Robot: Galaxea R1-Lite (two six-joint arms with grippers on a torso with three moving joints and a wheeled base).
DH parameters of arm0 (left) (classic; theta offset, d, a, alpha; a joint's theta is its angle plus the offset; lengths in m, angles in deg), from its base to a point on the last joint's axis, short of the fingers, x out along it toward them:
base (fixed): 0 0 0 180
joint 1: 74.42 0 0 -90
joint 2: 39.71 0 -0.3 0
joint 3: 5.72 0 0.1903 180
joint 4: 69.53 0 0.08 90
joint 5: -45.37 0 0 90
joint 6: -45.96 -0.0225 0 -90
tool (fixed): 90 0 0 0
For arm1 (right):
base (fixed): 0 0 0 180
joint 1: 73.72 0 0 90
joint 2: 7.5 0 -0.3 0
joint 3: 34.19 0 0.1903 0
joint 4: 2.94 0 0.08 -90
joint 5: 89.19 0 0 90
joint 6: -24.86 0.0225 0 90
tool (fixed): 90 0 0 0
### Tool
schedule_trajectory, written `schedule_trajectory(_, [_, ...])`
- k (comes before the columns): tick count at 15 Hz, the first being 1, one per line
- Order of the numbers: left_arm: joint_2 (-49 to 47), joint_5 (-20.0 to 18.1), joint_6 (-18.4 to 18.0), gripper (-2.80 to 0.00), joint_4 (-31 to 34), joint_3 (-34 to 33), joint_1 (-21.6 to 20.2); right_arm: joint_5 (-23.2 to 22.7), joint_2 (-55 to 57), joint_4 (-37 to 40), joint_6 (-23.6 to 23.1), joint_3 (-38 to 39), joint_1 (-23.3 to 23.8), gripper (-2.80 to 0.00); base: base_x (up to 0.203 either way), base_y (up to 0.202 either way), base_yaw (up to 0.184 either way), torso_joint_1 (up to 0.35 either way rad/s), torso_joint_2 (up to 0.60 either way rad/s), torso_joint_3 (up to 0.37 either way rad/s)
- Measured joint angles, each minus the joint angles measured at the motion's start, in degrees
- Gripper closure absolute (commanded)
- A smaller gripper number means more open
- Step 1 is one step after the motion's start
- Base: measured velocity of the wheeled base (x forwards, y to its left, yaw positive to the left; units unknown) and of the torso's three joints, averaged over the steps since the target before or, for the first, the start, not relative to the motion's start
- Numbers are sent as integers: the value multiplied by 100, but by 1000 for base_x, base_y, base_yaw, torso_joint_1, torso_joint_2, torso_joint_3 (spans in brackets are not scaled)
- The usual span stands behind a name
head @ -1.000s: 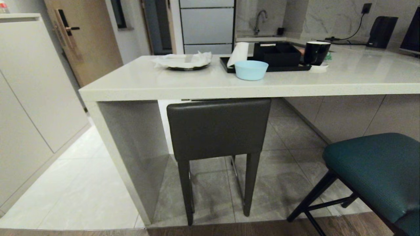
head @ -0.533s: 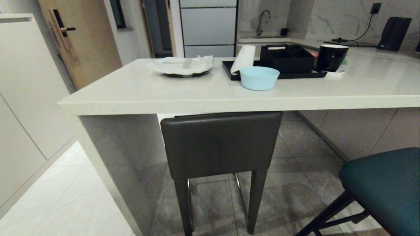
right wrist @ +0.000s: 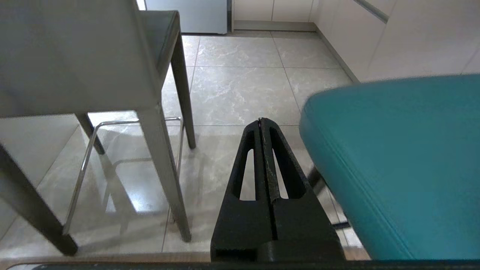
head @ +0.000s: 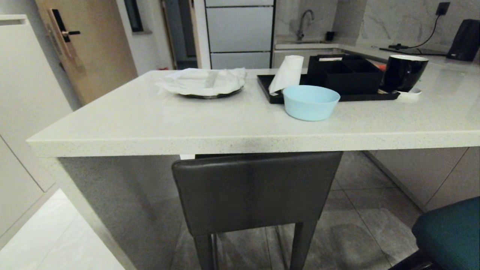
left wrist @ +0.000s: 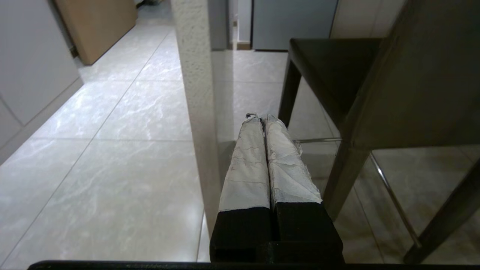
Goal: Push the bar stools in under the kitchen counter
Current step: Pull the gray chair out from under the dining table
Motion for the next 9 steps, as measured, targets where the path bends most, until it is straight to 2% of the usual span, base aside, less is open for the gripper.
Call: schedule_trajectory(9, [0, 0, -2, 0, -1, 0, 0, -2, 0, 0, -6, -5, 0, 0, 0, 0, 0, 0, 0, 0])
